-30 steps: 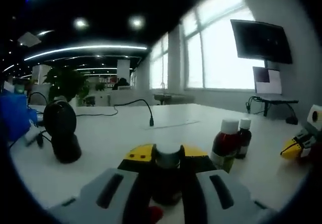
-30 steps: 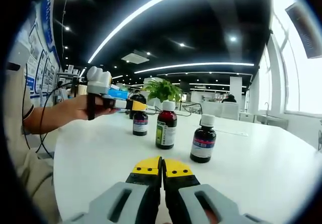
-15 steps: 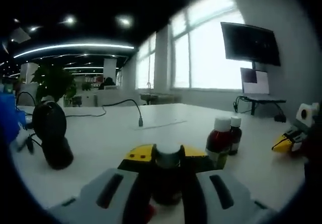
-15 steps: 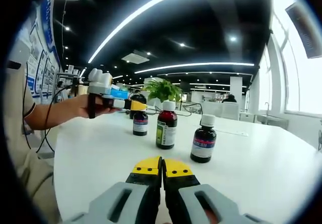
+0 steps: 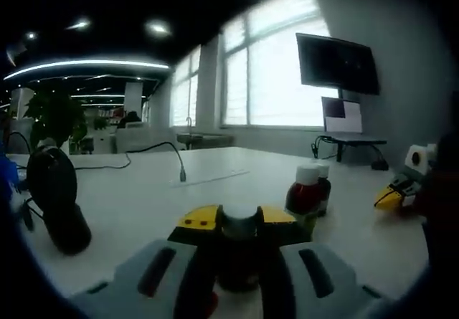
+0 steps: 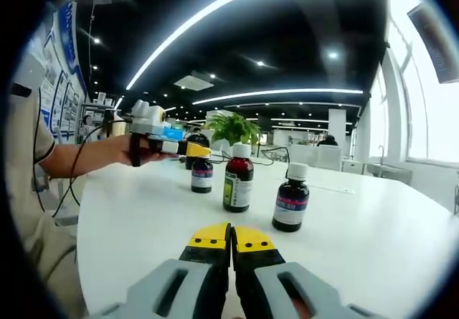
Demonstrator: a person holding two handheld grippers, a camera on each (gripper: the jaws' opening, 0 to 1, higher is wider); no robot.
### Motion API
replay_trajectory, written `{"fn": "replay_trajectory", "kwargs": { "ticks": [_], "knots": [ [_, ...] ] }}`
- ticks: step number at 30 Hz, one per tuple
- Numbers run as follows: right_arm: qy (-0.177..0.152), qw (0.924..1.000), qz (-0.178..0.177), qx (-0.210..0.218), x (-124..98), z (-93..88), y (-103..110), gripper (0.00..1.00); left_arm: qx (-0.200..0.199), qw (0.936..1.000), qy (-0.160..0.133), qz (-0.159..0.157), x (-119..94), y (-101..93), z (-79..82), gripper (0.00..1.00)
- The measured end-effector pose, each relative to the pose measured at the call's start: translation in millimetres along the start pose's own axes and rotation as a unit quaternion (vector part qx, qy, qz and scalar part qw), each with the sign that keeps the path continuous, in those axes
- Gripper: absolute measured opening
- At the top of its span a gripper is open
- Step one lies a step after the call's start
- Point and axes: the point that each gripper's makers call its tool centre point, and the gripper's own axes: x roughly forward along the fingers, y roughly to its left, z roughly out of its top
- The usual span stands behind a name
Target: Rotate the medicine bottle to make it face forward pick up the medicine bottle inspect the drug traceability code place the medicine on the table
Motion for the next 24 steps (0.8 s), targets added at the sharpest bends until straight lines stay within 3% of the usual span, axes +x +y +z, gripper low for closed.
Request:
{"fn": "replay_trajectory", "kwargs": {
  "ticks": [13,24],
  "knots": [
    [0.000,1.0000,0.000,-0.001,-0.1,0.1,0.3,0.00,0.004,0.9988,-0.013,-0.048,2.2,-0.3,0.3,0.11],
    [0.000,1.0000,0.000,-0.002,-0.2,-0.2,0.1,0.00,0.015,0.9985,-0.010,-0.052,2.5,-1.6,0.3,0.11]
  ]
}}
